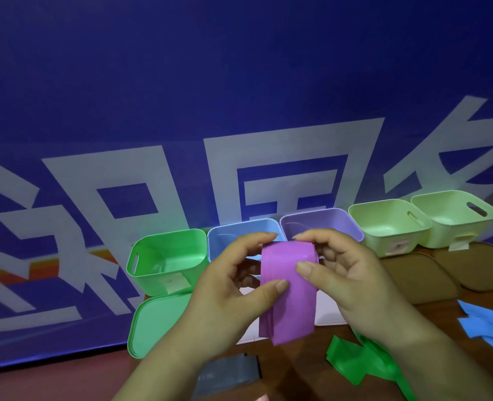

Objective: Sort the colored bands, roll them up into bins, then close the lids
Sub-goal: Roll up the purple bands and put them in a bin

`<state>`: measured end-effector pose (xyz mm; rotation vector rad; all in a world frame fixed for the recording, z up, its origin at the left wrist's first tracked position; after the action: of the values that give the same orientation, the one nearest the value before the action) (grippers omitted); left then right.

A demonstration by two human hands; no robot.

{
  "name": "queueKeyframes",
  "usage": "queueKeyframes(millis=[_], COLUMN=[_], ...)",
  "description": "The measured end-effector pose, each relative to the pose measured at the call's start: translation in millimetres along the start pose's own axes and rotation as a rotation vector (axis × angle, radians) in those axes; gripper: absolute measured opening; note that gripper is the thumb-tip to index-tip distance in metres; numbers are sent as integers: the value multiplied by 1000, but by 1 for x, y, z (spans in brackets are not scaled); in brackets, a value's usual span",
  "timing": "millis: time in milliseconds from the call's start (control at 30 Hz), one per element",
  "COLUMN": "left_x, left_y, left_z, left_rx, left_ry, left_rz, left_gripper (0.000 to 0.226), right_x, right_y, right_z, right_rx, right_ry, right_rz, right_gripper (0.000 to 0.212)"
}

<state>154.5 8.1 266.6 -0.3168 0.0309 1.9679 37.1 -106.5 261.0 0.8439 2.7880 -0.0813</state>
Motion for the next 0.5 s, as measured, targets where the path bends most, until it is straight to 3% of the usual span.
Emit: queueKeyframes(millis=[267, 500], left_x=[-1, 0], left_y=[0, -2], left_z=[3, -5], left_rx=[-36, 81], left_ry=[28, -11], left_rz=[-9, 26], left_gripper=[47, 45], right_x=[-1, -2], right_y=[1, 0], right_z=[-2, 3], right_rx=[-76, 27], right_ry=[98, 87], right_rz=[14, 11], right_gripper=[31, 29])
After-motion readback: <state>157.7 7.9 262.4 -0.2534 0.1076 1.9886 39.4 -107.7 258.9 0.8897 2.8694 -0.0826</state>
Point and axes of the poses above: each hand's wrist, its own x-axis away from the middle knuckle, its own y-axis out of the palm, z = x × y, the point moved 8 cm from there along -x, towards the middle knuckle, and after that the axes turned 5 degrees about -z, right-handed, at the moved point
